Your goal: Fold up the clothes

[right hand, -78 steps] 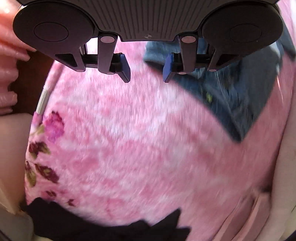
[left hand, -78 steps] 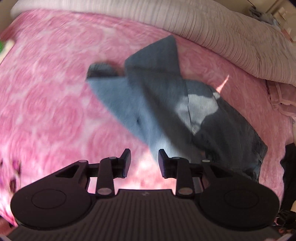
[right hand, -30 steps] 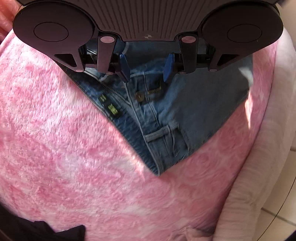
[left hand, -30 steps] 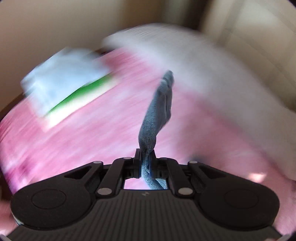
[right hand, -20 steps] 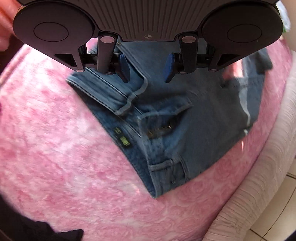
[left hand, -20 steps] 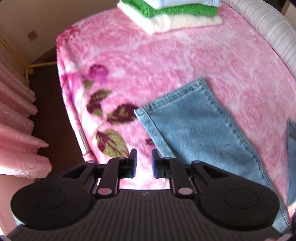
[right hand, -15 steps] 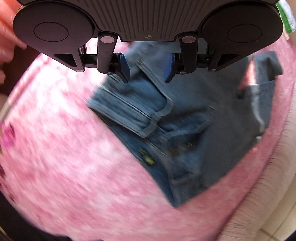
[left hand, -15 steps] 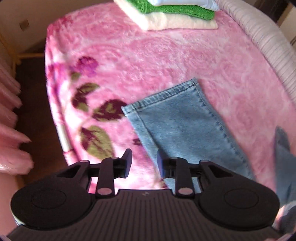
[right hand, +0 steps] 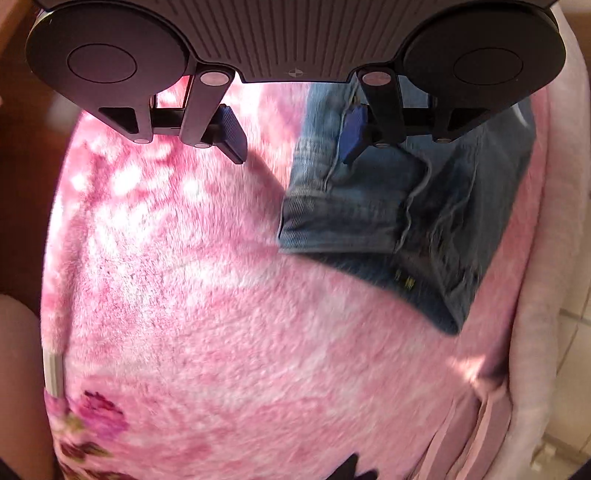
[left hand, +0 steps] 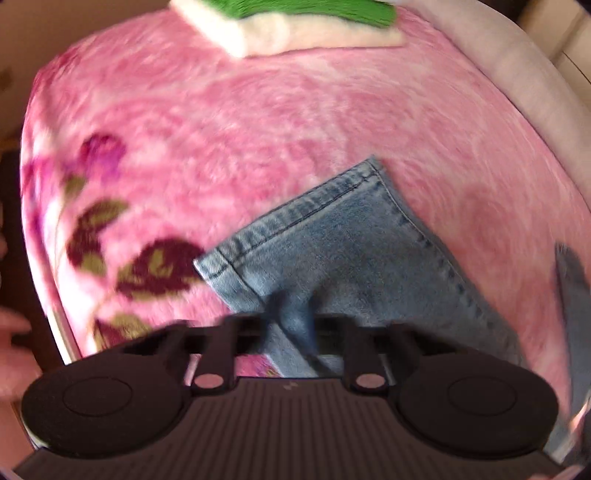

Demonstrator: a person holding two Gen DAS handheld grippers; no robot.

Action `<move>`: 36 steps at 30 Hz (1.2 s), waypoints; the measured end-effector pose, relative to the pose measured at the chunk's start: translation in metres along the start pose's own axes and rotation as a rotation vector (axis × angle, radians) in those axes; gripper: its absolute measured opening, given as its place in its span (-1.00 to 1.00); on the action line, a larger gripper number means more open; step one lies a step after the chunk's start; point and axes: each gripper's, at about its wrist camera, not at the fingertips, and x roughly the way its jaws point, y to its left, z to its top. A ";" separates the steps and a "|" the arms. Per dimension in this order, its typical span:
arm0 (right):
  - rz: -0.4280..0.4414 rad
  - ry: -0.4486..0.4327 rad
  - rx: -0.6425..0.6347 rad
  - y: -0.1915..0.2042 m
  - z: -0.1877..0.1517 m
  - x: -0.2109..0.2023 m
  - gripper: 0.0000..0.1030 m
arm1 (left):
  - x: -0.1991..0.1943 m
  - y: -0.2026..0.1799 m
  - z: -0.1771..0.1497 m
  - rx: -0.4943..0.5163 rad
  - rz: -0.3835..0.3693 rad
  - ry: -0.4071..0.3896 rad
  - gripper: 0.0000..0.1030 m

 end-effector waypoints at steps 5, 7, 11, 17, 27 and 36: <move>0.026 -0.041 -0.029 0.002 0.005 0.013 -0.47 | -0.016 -0.005 0.010 0.083 -0.039 -0.071 -1.00; 0.028 -0.051 -0.111 0.009 0.004 0.003 -0.93 | -0.039 -0.001 0.016 0.084 -0.096 -0.173 -1.00; 0.038 -0.066 -0.157 0.005 0.001 -0.023 -0.95 | -0.057 0.035 0.025 0.064 -0.001 -0.220 -1.00; -0.187 0.017 -0.193 0.002 -0.006 -0.004 -0.34 | -0.043 0.052 -0.001 0.010 0.008 -0.080 -0.94; -0.293 -0.198 -0.660 0.114 -0.014 -0.015 -0.10 | -0.023 -0.131 -0.024 0.376 -0.330 0.049 -0.38; -0.083 -0.050 -0.405 0.140 0.052 0.037 -0.06 | 0.059 -0.257 0.029 0.139 -0.479 0.200 -0.18</move>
